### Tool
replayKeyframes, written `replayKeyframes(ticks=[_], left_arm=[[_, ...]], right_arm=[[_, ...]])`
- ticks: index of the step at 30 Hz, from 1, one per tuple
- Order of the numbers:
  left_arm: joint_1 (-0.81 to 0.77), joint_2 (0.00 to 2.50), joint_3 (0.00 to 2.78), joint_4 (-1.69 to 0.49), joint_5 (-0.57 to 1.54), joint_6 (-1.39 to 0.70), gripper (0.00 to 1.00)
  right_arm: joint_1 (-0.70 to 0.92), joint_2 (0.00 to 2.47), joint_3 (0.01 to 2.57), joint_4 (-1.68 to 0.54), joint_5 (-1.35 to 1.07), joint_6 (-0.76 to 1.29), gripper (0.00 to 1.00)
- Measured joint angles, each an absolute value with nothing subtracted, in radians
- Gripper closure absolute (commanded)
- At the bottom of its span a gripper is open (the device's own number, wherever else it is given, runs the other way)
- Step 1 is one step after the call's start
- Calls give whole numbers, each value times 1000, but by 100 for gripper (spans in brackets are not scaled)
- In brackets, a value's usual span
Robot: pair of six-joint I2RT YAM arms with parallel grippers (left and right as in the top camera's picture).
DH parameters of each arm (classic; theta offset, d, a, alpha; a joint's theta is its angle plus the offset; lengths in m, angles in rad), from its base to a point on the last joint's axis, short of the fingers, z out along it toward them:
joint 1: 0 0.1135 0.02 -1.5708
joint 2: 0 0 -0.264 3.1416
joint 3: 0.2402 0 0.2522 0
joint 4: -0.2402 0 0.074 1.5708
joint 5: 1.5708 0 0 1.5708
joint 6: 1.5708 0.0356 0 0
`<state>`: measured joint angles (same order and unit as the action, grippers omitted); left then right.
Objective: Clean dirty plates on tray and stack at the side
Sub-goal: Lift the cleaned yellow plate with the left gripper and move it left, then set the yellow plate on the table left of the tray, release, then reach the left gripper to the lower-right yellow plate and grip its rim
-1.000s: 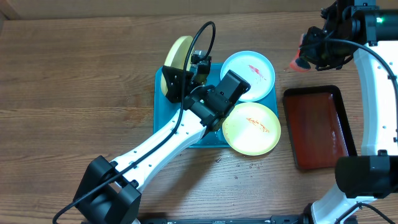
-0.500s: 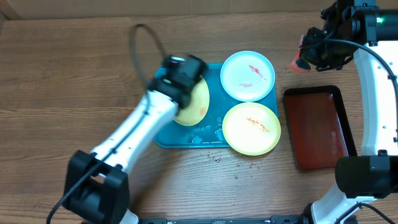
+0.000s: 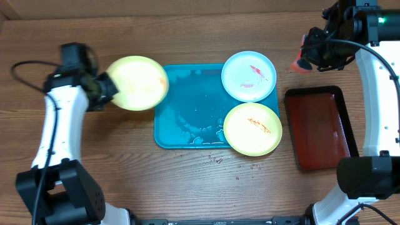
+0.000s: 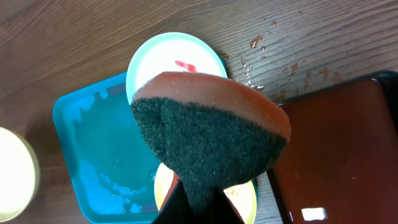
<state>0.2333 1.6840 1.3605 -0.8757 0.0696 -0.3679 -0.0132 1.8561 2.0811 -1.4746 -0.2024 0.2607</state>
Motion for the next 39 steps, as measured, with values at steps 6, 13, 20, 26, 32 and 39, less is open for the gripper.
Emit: replayKeyframes(ticks=[6,13,20,26,32,39], left_arm=[[290,1699,1360,-875,25,-378,96],[290,1810,1335,-863,-69,-455,96],[290,1932,1331,-853,-88,-474,88],[290,1966,1330,-841,-85,-427,55],[290,1954,1389,-895,-27,-318,44],[215,1840,1509,-970,89,-190,41]], right_arm=[[-13,1856,2081,-1469,-202,261,96],[-13,1856,2081,-1470,-202,261,96],[-13,1856,2081,-1470,-202,261,96],[-13,1856,2081,-1477,-202,257,96],[-13,1856,2081,-1483,-202,248,96],[-12,1856,2080,-1485,-203,242,96]])
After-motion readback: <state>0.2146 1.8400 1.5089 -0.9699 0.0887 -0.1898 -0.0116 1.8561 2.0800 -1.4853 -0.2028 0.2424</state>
